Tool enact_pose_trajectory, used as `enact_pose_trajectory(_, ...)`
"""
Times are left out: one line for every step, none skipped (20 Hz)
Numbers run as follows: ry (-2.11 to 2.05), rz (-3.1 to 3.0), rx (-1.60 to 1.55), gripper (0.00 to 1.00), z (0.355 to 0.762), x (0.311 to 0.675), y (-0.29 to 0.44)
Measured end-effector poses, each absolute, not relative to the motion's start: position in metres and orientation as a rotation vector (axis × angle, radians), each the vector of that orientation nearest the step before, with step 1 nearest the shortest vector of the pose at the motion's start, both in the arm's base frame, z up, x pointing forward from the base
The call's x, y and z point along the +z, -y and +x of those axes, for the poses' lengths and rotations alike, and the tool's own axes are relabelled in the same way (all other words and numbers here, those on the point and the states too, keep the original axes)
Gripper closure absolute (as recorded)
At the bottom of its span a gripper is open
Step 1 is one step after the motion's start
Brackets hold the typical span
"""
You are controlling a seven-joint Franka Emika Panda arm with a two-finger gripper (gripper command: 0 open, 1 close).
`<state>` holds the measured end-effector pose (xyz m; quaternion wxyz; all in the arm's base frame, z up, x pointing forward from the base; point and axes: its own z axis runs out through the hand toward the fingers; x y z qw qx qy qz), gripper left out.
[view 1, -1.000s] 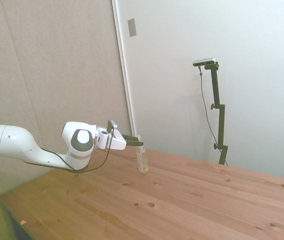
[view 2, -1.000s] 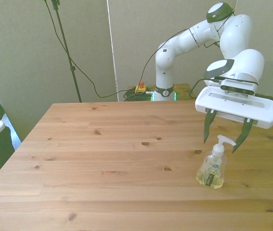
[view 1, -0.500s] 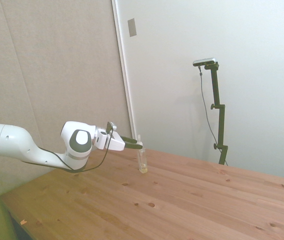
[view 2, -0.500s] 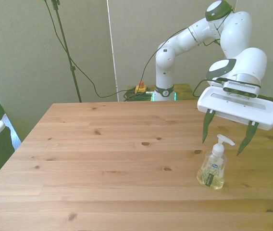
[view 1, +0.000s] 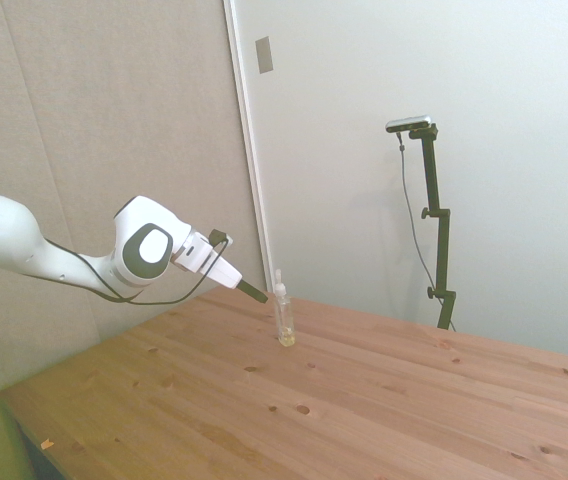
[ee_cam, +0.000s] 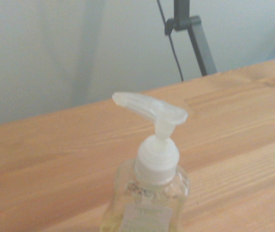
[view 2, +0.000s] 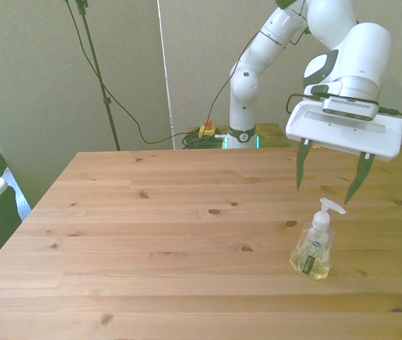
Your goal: Stand the sanitizer
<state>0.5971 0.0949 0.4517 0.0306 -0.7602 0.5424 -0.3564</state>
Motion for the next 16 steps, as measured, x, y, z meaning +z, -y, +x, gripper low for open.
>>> enact_pose_trajectory(-1.660,-2.381,-1.049,0.00,0.596,0.453,-0.090)
enact_pose_trajectory(-1.644,-2.419,-1.002,0.00,0.594,0.454,-0.085)
enact_pose_trajectory(-1.627,-2.456,-0.952,0.00,0.593,0.454,-0.081)
enact_pose_trajectory(-1.605,-2.493,-0.905,0.00,0.591,0.455,-0.078)
enact_pose_trajectory(-1.580,-2.532,-0.859,0.00,0.588,0.456,-0.075)
enact_pose_trajectory(-1.553,-2.569,-0.812,0.00,0.586,0.457,-0.072)
enact_pose_trajectory(-1.525,-2.603,-0.762,0.00,0.585,0.458,-0.070)
enact_pose_trajectory(-1.494,-2.639,-0.716,0.00,0.583,0.458,-0.066)
enact_pose_trajectory(-1.461,-2.673,-0.669,0.00,0.581,0.458,-0.062)
enact_pose_trajectory(-1.423,-2.705,-0.621,0.00,0.580,0.458,-0.059)
enact_pose_trajectory(-1.382,-2.736,-0.574,0.00,0.579,0.459,-0.055)
enact_pose_trajectory(-1.338,-2.765,-0.530,0.00,0.577,0.459,-0.052)
enact_pose_trajectory(-1.291,-2.793,-0.489,0.00,0.576,0.459,-0.049)
enact_pose_trajectory(-1.242,-2.818,-0.449,0.00,0.574,0.458,-0.046)
enact_pose_trajectory(-1.191,-2.840,-0.410,0.00,0.573,0.458,-0.045)
enact_pose_trajectory(-1.137,-2.859,-0.375,0.00,0.571,0.457,-0.046)
